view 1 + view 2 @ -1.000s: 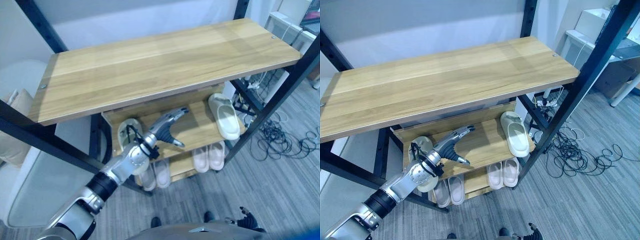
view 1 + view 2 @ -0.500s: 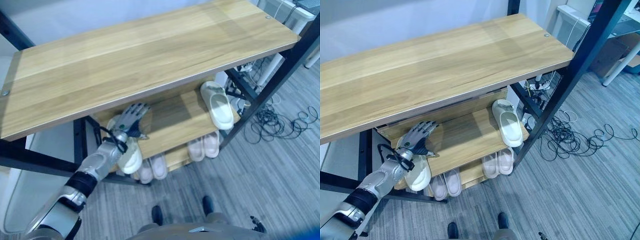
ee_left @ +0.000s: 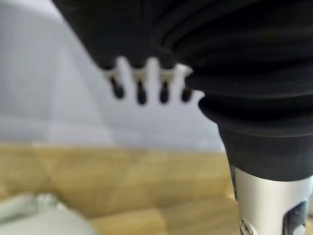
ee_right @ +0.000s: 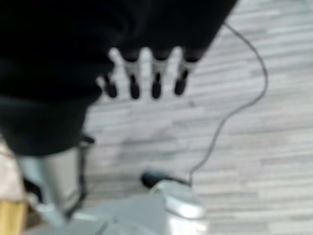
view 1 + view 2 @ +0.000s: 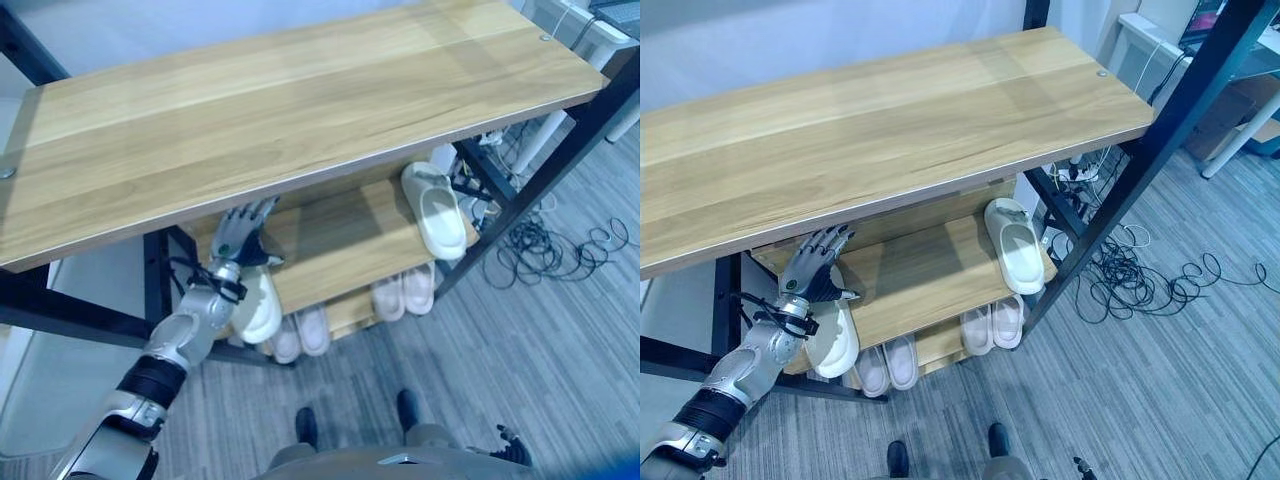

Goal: Arrange the slippers neatly on the shoe rack.

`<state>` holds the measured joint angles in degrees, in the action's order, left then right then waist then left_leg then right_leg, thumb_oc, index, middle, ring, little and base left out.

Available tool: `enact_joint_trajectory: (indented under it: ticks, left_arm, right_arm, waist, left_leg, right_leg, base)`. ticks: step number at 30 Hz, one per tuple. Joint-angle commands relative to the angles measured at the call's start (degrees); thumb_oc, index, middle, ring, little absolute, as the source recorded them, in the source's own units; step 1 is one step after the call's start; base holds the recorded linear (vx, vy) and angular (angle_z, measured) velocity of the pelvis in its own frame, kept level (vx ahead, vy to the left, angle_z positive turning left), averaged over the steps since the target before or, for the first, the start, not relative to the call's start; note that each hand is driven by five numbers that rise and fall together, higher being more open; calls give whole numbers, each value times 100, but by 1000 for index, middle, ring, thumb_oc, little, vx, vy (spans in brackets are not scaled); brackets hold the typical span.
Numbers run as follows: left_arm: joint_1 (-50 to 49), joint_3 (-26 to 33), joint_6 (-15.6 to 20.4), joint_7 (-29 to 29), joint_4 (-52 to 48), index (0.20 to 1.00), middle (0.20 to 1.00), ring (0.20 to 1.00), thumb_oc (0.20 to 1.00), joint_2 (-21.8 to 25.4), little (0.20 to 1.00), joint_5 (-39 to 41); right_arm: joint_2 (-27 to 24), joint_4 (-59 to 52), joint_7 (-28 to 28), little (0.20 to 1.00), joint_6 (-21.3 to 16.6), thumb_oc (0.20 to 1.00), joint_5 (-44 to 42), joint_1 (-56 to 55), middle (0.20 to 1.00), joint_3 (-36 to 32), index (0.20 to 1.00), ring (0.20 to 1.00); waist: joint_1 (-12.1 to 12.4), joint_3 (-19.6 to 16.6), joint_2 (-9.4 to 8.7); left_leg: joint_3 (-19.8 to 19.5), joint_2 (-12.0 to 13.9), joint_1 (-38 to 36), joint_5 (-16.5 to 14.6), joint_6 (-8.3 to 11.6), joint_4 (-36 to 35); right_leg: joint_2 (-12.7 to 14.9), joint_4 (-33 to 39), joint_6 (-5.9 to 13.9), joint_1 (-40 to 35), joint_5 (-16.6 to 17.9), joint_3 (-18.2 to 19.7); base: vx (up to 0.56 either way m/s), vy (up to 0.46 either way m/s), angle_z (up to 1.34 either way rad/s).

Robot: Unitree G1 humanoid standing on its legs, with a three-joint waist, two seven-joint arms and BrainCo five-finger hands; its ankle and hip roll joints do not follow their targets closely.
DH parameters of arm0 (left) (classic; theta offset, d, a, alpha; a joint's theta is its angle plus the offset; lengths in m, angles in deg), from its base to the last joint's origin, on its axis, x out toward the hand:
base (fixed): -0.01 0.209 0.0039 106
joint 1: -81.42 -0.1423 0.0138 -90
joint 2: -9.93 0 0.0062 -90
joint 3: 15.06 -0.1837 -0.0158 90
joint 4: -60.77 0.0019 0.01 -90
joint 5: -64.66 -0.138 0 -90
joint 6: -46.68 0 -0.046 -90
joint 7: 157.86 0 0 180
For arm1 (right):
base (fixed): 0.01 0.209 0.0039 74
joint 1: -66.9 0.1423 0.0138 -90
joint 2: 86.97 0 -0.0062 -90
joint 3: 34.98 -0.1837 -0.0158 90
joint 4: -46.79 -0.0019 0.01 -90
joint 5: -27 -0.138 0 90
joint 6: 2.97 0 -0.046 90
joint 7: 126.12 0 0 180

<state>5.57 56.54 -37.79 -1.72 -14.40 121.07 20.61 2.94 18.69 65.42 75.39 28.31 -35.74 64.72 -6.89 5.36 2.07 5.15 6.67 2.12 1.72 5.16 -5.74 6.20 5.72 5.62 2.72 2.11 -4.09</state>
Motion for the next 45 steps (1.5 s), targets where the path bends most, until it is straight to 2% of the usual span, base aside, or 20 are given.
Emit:
enact_joint_trajectory:
  ticks: [1,6,9,12,13,15,19,20,21,23,25,26,27,30,31,32,33,34,40,45]
  left_arm:
    - [529,355,117,104,176,1000,1000,1000,1000,550,1000,-260]
    - [509,353,250,246,-222,1000,1000,1000,1000,425,1000,-91]
    - [341,455,332,279,-461,1000,1000,1000,1000,297,1000,173]
    - [84,581,444,428,-711,1000,1000,1000,1000,194,1000,396]
    - [-47,587,498,496,-834,1000,1000,1000,1000,105,1000,486]
    - [-138,554,542,540,-927,1000,1000,1000,1000,-50,1000,621]
    - [-385,458,583,758,-1166,1000,1000,1000,1000,-329,1000,678]
    - [-413,451,603,777,-1211,1000,1000,1000,1000,-388,1000,673]
    - [-499,428,612,864,-1241,1000,1000,1000,1000,-496,1000,738]
    - [-482,350,698,889,-1280,1000,1000,1000,1000,-544,1000,781]
    - [-549,370,700,936,-1323,1000,1000,1000,1000,-457,1000,774]
    - [-560,375,690,939,-1335,1000,1000,1000,1000,-400,1000,760]
    - [-514,337,696,936,-1339,1000,1000,1000,1000,-348,1000,742]
    - [-335,278,665,866,-1230,1000,1000,1000,1000,-282,1000,771]
    - [-330,274,665,862,-1225,1000,1000,1000,1000,-280,1000,772]
    - [-280,244,644,840,-1172,1000,1000,1000,1000,-240,1000,741]
    - [-188,169,632,808,-1093,1000,1000,1000,1000,-233,1000,727]
    - [-315,134,740,778,-1120,1000,1000,1000,1000,-126,1000,640]
    - [-386,378,600,651,-993,1000,1000,1000,1000,-165,1000,618]
    - [-348,572,370,441,-837,1000,1000,1000,1000,39,1000,153]
  right_arm:
    - [-256,191,-76,1000,20,1000,-182,88,1000,-110,1000,1000]
    - [-308,0,-182,1000,27,1000,-131,62,1000,-45,1000,1000]
    - [-339,18,-250,1000,38,1000,-48,51,1000,33,1000,1000]
    - [-334,169,-234,1000,46,1000,-8,112,1000,80,1000,1000]
    - [-326,199,-210,1000,52,1000,-21,86,1000,76,1000,1000]
    - [-363,183,-204,1000,45,1000,-41,15,1000,32,1000,1000]
    - [-408,158,-222,1000,68,1000,-154,-152,1000,-248,1000,1000]
    - [-413,167,-224,1000,81,1000,-151,-139,1000,-280,1000,1000]
    - [-438,198,-252,1000,113,1000,-94,-137,1000,-277,1000,1000]
    - [-396,225,-241,1000,97,1000,-30,-191,1000,-279,1000,1000]
    - [-382,228,-282,1000,150,1000,48,-140,1000,-292,1000,1000]
    - [-378,214,-297,1000,148,1000,81,-107,1000,-274,1000,1000]
    - [-357,191,-303,1000,144,1000,116,-89,1000,-270,1000,1000]
    - [-273,164,-300,1000,160,1000,18,-127,1000,-310,1000,1000]
    - [-270,165,-299,1000,160,1000,16,-127,1000,-310,1000,1000]
    - [-265,175,-324,1000,181,1000,24,-136,1000,-283,1000,1000]
    - [-228,171,-341,1000,195,1000,-22,-142,1000,-287,1000,1000]
    - [-60,103,-199,1000,190,1000,-41,108,1000,-126,1000,1000]
    - [83,182,-106,1000,247,1000,79,154,1000,-16,1000,1000]
    - [94,194,-13,1000,228,1000,-32,98,1000,-95,1000,1000]
  waist:
    - [71,-199,292]
    - [65,-100,423]
    - [78,50,488]
    - [152,136,396]
    - [192,192,297]
    - [240,300,124]
    - [223,281,-40]
    - [218,257,-7]
    - [251,214,72]
    - [232,158,64]
    - [253,176,106]
    - [274,206,113]
    - [244,241,118]
    - [108,229,140]
    - [113,231,138]
    - [93,219,136]
    - [61,178,69]
    - [294,-76,-129]
    - [331,-281,-182]
    - [318,-347,-114]
  left_leg:
    - [-197,-2,159,187,275,74]
    - [-169,59,16,248,332,74]
    - [-181,261,-94,422,409,74]
    - [-169,519,-257,739,402,106]
    - [-180,519,-174,634,340,426]
    - [-161,324,51,331,208,1063]
    - [129,-602,315,-461,-183,1657]
    - [108,-796,269,-573,-255,1489]
    - [-28,-1006,23,-647,-415,1188]
    - [-198,-1157,6,-593,-521,1037]
    - [-24,-980,-160,-504,-543,703]
    - [-4,-905,-189,-455,-539,633]
    - [-70,-836,-211,-385,-536,543]
    - [-305,-736,-298,-363,-526,340]
    - [-301,-738,-307,-366,-530,337]
    - [-373,-704,-302,-378,-524,347]
    - [-451,-727,-316,-413,-519,366]
    - [-577,-744,-278,-451,-458,443]
    - [-637,-517,-452,-288,-295,142]
    - [-718,-360,-437,-167,-165,74]
  right_leg:
    - [161,-72,378,-90,-131,-226]
    - [109,-72,301,-244,-193,-201]
    - [-78,-319,124,-272,-395,-169]
    - [-265,-358,15,-362,-485,-136]
    - [-266,-335,-15,-425,-476,-148]
    - [-206,-335,-59,-500,-447,-206]
    - [-134,-514,-67,-510,-461,-348]
    - [-212,-563,-64,-440,-439,-338]
    - [-331,-635,-57,-356,-435,-294]
    - [-440,-895,-77,-245,-431,-336]
    - [-330,-1575,38,109,-552,-660]
    - [-158,-1885,159,256,-524,-788]
    - [14,-2171,259,405,-432,-736]
    - [297,-2061,311,459,-252,80]
    - [297,-2041,316,444,-246,84]
    - [446,-1934,299,409,-149,288]
    - [470,-1669,280,239,-181,503]
    - [457,-931,403,-128,-159,545]
    - [265,-265,353,-520,-88,341]
    - [98,-72,284,-665,-164,157]
  base:
    - [-21,-74,5]
    - [-10,-102,4]
    - [-73,-216,4]
    - [-44,-229,0]
    - [-70,-254,-7]
    - [-134,-190,9]
    - [-103,-75,35]
    - [-66,32,26]
    - [-59,7,8]
    - [-44,-33,-26]
    - [-85,-75,-30]
    - [-114,-124,-45]
    - [-102,-150,-76]
    - [-39,-153,-31]
    - [-9,-151,35]
    - [13,-140,34]
    - [99,-395,37]
    - [106,-314,58]
    - [68,-186,39]
    - [29,-91,11]
